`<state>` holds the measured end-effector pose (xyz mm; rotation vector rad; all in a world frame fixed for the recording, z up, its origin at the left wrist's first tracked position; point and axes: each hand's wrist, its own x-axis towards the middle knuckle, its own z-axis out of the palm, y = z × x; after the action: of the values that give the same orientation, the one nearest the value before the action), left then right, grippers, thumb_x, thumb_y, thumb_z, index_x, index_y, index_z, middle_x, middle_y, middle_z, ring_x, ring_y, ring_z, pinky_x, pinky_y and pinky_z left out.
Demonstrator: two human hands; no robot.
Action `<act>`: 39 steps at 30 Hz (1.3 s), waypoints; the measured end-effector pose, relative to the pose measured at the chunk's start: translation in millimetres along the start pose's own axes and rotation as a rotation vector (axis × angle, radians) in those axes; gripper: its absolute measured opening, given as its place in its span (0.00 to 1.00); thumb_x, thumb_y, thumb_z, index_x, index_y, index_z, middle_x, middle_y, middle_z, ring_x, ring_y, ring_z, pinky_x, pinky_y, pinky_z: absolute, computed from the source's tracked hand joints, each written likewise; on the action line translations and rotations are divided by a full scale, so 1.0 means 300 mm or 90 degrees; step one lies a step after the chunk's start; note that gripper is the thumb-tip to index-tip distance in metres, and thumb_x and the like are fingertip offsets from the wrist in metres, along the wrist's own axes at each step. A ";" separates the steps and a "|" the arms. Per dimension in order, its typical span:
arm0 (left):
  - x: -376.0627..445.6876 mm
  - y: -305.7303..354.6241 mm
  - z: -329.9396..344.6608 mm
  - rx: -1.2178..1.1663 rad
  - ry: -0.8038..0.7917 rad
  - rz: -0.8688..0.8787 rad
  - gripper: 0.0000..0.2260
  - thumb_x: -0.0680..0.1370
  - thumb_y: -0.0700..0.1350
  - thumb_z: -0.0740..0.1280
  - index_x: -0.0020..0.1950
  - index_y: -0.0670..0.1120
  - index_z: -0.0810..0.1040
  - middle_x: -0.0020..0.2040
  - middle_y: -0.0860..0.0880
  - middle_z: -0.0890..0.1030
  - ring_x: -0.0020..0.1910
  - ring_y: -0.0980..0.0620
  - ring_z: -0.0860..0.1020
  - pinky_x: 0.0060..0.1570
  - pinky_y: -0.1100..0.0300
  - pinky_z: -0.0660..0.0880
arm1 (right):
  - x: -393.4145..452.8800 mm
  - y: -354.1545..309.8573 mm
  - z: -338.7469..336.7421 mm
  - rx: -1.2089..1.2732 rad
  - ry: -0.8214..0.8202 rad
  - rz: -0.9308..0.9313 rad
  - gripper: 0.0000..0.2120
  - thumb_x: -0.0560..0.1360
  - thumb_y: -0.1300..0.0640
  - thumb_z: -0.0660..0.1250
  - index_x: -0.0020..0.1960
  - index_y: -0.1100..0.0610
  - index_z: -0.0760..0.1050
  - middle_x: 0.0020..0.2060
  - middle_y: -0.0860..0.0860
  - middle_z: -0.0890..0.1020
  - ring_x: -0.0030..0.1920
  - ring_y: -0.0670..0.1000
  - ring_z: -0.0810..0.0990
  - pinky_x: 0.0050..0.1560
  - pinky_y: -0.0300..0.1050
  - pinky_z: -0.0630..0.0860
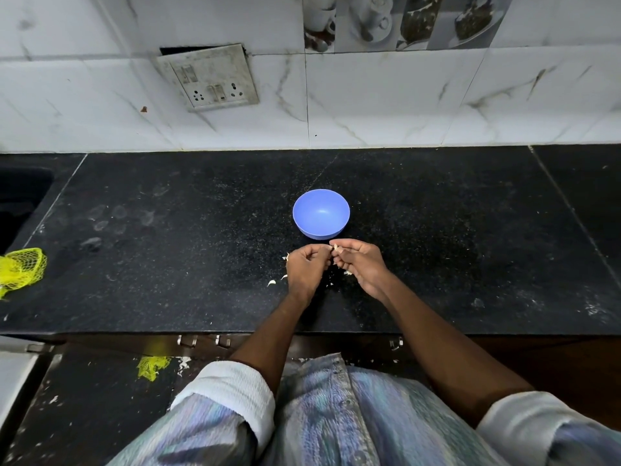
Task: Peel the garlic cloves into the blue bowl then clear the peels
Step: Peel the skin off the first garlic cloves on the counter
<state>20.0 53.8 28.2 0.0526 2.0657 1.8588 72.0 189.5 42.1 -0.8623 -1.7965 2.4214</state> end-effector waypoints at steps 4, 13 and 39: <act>0.004 -0.004 -0.005 0.038 -0.004 0.058 0.05 0.80 0.40 0.71 0.50 0.46 0.88 0.41 0.49 0.88 0.39 0.53 0.84 0.45 0.56 0.82 | 0.006 -0.003 0.003 0.036 -0.001 0.032 0.12 0.82 0.69 0.64 0.56 0.59 0.84 0.41 0.53 0.86 0.42 0.47 0.81 0.45 0.39 0.79; 0.002 -0.018 -0.028 0.254 0.022 0.274 0.07 0.75 0.41 0.78 0.51 0.49 0.89 0.46 0.56 0.86 0.43 0.59 0.84 0.45 0.63 0.81 | 0.009 0.007 0.003 -0.035 0.001 0.020 0.10 0.82 0.68 0.65 0.50 0.59 0.84 0.38 0.53 0.83 0.38 0.47 0.77 0.42 0.39 0.75; 0.036 -0.047 -0.018 0.184 -0.026 0.141 0.04 0.82 0.42 0.69 0.53 0.47 0.85 0.47 0.53 0.87 0.46 0.56 0.85 0.51 0.59 0.80 | 0.018 0.006 0.002 0.049 -0.026 0.078 0.11 0.83 0.70 0.60 0.55 0.64 0.81 0.42 0.57 0.82 0.42 0.48 0.79 0.43 0.36 0.79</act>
<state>11.2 49.5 12.3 0.4042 2.3643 1.6430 67.7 189.9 38.5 -0.9479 -1.6983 2.5822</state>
